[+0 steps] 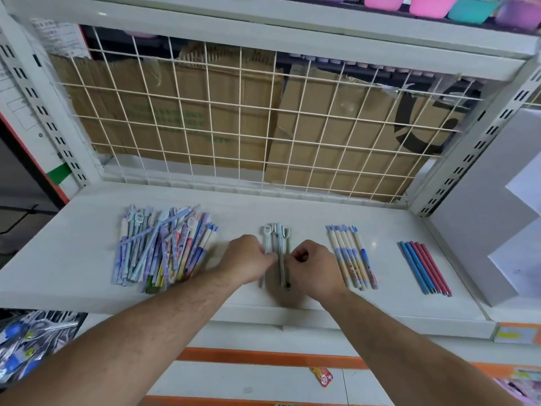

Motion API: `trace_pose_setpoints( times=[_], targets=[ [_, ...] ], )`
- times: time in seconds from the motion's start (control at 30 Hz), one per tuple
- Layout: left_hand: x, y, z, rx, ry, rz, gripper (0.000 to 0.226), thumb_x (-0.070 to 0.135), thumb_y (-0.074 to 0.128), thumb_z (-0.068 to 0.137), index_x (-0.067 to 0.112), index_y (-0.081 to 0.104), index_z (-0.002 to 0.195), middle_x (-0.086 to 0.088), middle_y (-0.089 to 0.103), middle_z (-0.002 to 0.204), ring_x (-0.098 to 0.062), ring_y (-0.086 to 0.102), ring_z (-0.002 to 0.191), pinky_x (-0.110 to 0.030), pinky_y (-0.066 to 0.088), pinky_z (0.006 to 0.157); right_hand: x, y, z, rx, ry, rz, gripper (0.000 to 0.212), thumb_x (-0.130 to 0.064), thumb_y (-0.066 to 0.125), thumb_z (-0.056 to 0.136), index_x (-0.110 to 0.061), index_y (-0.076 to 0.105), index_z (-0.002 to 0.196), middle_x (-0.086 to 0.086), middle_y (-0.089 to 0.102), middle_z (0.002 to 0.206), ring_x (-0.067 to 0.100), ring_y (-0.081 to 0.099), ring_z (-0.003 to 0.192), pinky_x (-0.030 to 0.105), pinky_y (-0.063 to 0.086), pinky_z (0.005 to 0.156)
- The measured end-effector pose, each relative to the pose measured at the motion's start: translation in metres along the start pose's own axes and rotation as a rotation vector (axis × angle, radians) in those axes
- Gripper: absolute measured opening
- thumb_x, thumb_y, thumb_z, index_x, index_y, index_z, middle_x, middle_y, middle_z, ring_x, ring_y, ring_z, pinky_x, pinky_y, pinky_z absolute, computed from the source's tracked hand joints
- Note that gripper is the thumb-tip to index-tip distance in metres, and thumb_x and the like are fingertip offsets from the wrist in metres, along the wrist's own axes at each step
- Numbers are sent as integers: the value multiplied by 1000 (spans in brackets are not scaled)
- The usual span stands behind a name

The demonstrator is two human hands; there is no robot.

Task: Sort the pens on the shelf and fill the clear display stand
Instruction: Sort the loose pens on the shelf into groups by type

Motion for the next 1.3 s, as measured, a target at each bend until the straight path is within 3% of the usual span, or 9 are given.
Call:
trace_pose_setpoints(
  times=[0.17,0.4,0.53,0.6,0.87,1.0,1.13,1.2,1.3],
  targets=[
    [-3,-10,0,51,50,139,12,29,56,89,17,57,87,-2,59,87,-23,55,77,-33,46,70,-6,-1,0,13,-44,-76,6,-19,60,90,-18,62,84,-6,65,74,9,57,63,21,46,57],
    [-9,-44,-8,220,115,564,30,36,49,93,12,53,110,-8,58,112,-30,60,100,-32,41,71,-27,14,0,-12,-120,-206,6,-21,57,89,-22,61,85,-8,66,79,17,64,73,30,53,64],
    [-24,-65,-6,294,64,767,31,29,49,93,11,53,118,-12,55,126,-30,61,104,-30,39,70,-38,25,2,-31,-181,-358,5,-25,56,90,-22,59,92,-4,63,94,21,61,83,30,50,69],
    [-37,-72,-2,272,18,800,38,29,49,94,14,53,128,-11,55,131,-28,60,105,-34,47,83,-43,29,2,-32,-211,-413,8,-26,54,91,-21,58,95,-2,60,97,23,59,83,30,50,71],
    [-42,-73,2,200,17,835,20,30,53,92,16,65,100,-4,64,95,-25,65,91,-28,43,68,-50,35,1,-23,-251,-484,12,-30,50,95,-21,56,100,-2,60,100,23,58,84,30,48,70],
    [-49,-68,9,123,-27,815,24,23,53,93,14,62,114,4,54,79,-20,66,93,-28,46,72,-47,32,1,-16,-238,-467,12,-31,52,94,-22,57,99,-3,60,98,23,59,84,31,50,72],
    [-52,-67,10,80,-70,736,42,16,53,90,14,49,132,-3,68,93,-22,68,89,-26,43,63,-43,29,0,-14,-224,-450,10,-31,53,94,-23,58,96,-4,60,95,21,60,84,31,51,72],
    [-49,-66,8,61,-83,678,44,12,53,89,15,48,132,-2,66,91,-23,68,89,-25,40,60,-42,28,-1,-13,-218,-441,10,-31,53,94,-22,59,96,-4,61,96,21,60,85,32,53,73],
    [-51,-61,10,-7,-100,659,32,7,51,84,16,56,114,2,64,71,-17,64,65,-21,36,51,-39,26,-1,-9,-203,-420,11,-31,54,93,-23,60,95,-5,63,97,21,61,87,32,53,74]
  ],
)
Point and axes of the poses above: each hand's wrist, its own z-axis towards the middle knuckle, its own y-axis out of the palm, x = y × z, the point moved 9 cm from there along z, towards the middle knuckle
